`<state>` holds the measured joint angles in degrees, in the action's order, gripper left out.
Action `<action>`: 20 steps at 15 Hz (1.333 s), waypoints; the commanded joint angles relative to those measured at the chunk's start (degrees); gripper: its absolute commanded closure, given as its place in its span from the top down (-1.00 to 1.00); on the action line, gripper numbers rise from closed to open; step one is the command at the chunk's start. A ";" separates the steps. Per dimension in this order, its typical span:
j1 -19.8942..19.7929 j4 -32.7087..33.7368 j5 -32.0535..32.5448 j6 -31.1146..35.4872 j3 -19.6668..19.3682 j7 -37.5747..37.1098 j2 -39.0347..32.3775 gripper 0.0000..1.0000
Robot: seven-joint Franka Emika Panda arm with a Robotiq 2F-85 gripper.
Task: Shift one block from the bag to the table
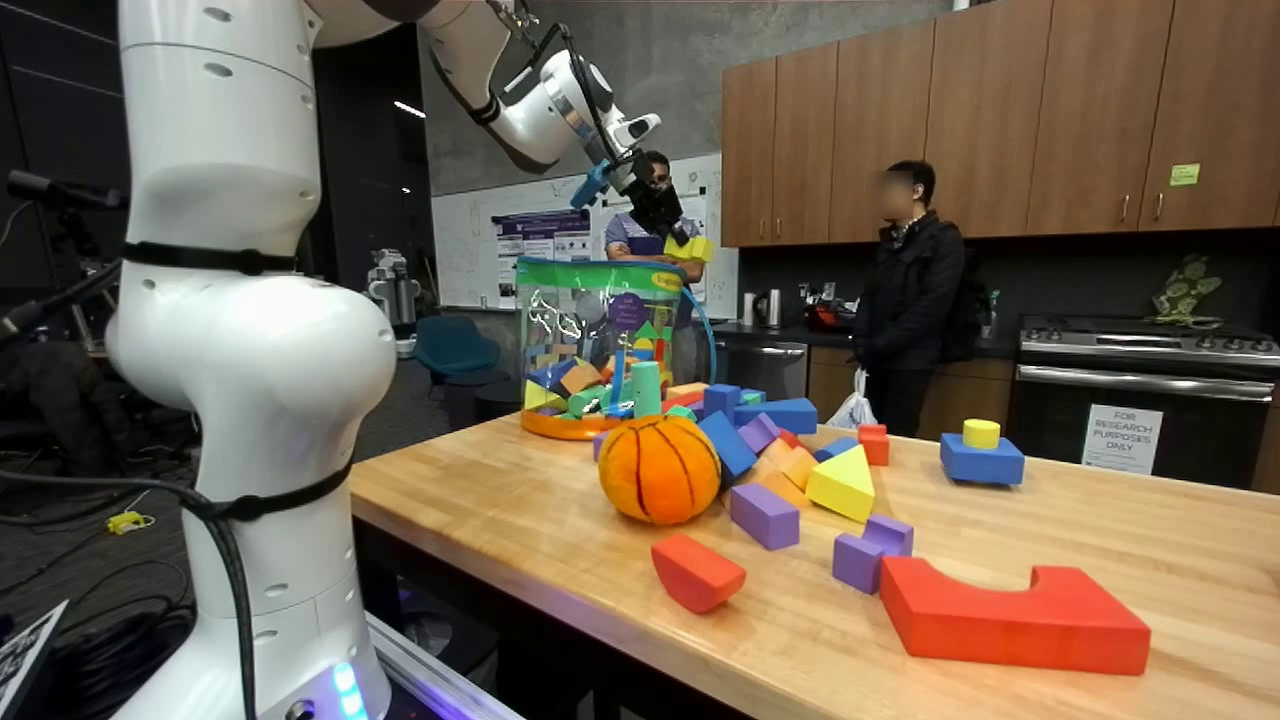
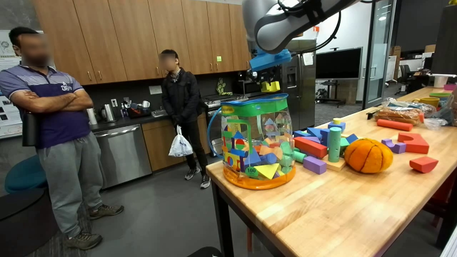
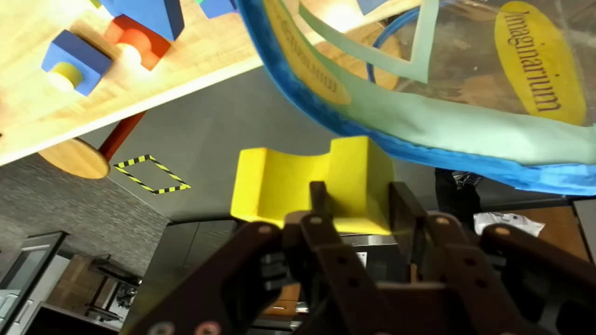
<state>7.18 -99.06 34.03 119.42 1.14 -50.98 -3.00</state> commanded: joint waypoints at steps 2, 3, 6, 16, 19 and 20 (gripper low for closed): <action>-3.78 -8.01 -0.51 5.34 -1.01 -2.64 4.59 -0.79; -4.72 -9.50 -0.82 6.70 -1.42 -2.57 5.08 -0.79; -7.58 -14.46 -1.81 11.69 -3.18 -1.55 6.44 -0.79; -13.10 -21.30 -1.29 24.21 -6.59 -0.79 4.92 0.06; -13.03 -21.38 -1.56 24.27 -6.41 -0.77 5.14 0.22; -12.99 -21.42 -1.63 24.27 -6.37 -0.76 5.26 0.22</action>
<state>-5.34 -120.57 32.61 143.75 -5.66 -51.98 2.27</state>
